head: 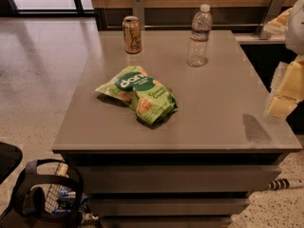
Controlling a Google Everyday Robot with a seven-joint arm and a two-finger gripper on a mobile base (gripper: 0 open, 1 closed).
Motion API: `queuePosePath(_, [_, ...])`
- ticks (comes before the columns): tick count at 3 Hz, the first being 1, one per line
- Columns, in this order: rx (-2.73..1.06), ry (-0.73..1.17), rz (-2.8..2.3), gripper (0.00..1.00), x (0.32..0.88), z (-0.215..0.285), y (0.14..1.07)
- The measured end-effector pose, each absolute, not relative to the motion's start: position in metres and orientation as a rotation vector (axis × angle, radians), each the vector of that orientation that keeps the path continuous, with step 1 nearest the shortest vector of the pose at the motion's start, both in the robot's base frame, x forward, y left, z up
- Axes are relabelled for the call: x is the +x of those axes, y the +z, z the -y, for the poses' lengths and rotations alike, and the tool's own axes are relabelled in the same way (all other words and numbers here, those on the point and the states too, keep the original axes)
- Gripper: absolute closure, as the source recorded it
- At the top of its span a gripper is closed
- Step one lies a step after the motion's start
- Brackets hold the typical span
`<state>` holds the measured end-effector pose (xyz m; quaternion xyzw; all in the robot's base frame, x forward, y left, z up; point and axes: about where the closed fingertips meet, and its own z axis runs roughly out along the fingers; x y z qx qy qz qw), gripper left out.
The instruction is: Knock water bottle over
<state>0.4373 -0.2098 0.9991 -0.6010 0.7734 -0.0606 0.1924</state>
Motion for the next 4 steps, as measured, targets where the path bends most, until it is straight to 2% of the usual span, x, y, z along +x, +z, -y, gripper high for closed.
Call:
queuePosePath(2, [-1.622,-0.111,-2.090,0.00,0.463,0.216,1.012])
queuePosePath(4, [-1.305,0.113,-1.829,0.00,0.542,0.239,1.015])
